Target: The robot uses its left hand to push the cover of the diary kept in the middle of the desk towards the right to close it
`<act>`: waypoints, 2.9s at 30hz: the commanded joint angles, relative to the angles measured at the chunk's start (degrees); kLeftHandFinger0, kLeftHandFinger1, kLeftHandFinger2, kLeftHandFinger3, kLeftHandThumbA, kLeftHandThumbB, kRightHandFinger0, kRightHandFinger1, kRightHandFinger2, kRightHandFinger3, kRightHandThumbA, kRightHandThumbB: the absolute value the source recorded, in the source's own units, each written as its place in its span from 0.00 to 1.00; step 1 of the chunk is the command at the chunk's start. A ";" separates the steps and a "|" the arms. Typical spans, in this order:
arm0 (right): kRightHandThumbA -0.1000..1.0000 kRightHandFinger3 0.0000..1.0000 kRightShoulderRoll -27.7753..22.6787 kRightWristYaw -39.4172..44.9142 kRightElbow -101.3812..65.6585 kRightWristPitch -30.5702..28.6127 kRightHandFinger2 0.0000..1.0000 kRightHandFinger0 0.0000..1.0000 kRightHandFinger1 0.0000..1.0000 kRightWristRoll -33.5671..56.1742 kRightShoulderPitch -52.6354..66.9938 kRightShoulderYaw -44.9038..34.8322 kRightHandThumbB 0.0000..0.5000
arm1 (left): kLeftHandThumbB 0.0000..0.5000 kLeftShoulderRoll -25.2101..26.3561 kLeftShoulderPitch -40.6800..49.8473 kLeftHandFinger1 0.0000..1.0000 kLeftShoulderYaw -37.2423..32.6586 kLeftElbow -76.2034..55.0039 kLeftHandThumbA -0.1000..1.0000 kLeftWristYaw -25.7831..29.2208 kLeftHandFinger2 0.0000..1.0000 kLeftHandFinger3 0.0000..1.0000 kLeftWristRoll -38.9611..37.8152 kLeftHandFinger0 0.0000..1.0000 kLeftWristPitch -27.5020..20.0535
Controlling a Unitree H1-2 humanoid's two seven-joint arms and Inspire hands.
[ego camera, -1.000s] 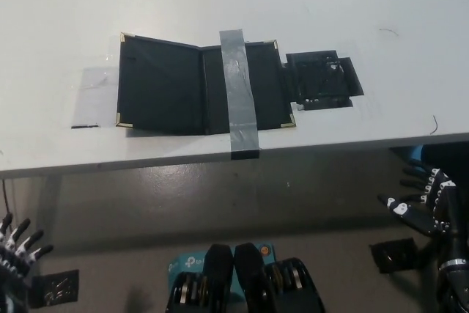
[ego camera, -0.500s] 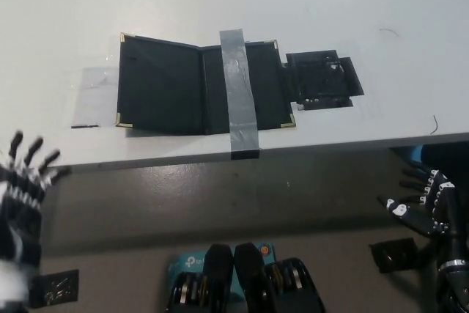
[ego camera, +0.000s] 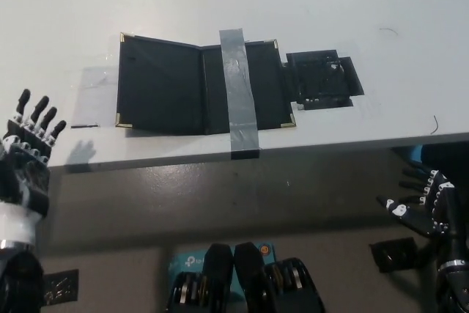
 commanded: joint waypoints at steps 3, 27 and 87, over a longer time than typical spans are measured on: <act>1.00 0.75 -0.64 -0.56 -1.54 -1.51 0.70 0.44 0.62 0.26 -0.78 -0.14 0.79 | 0.35 -0.46 -4.22 1.00 -0.23 5.46 1.00 2.51 1.00 1.00 1.33 1.00 2.53; 1.00 0.75 -1.69 0.04 -2.83 -0.28 0.70 0.47 0.64 -0.65 -1.23 1.03 0.76 | 0.59 -2.36 -22.92 1.00 -3.23 22.49 1.00 7.83 1.00 1.00 6.20 1.00 12.11; 1.00 0.72 -3.34 2.66 -5.52 1.26 0.66 0.47 0.63 -1.99 0.18 4.02 0.72 | 0.59 5.99 -31.80 1.00 -74.78 33.91 1.00 -5.95 1.00 1.00 63.93 1.00 12.36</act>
